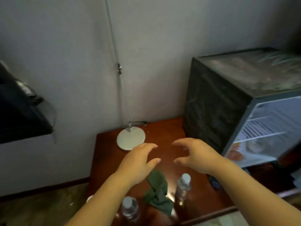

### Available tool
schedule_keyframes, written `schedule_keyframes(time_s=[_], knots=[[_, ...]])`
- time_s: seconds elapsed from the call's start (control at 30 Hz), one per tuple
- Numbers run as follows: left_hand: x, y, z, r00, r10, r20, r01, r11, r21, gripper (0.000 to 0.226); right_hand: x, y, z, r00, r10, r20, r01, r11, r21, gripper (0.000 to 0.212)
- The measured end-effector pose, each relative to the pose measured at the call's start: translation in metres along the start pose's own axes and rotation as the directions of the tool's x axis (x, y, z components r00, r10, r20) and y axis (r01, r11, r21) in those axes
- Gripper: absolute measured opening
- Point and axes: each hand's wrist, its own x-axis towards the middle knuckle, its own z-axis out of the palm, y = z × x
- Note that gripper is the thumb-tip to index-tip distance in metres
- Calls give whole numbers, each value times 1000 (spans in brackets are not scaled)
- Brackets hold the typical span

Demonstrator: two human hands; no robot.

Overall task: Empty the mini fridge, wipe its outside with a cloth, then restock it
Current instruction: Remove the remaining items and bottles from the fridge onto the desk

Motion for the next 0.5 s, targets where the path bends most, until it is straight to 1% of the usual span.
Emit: schedule_keyframes(time_s=[0.07, 0.13, 0.23, 0.33, 0.4, 0.5], knots=[[25, 44, 13, 996, 93, 1, -93, 996, 12, 55, -24, 40, -26, 995, 73, -75, -70, 997, 43, 71], [46, 86, 30, 985, 170, 0, -170, 985, 22, 55, -47, 79, -47, 984, 137, -117, -127, 988, 91, 70], [76, 147, 56, 969, 246, 12, -246, 969, 9, 55, -74, 138, -71, 970, 211, -118, -192, 969, 154, 59], [98, 205, 84, 955, 293, 40, -294, 956, 26, 52, -93, 192, -93, 958, 243, -153, -218, 962, 165, 48], [109, 233, 99, 967, 256, -11, -255, 966, 50, 49, -102, 225, -107, 947, 264, -184, -232, 956, 177, 50], [117, 254, 108, 983, 93, -156, -90, 996, 24, 47, -108, 267, -124, 945, 283, -167, -247, 946, 208, 51]])
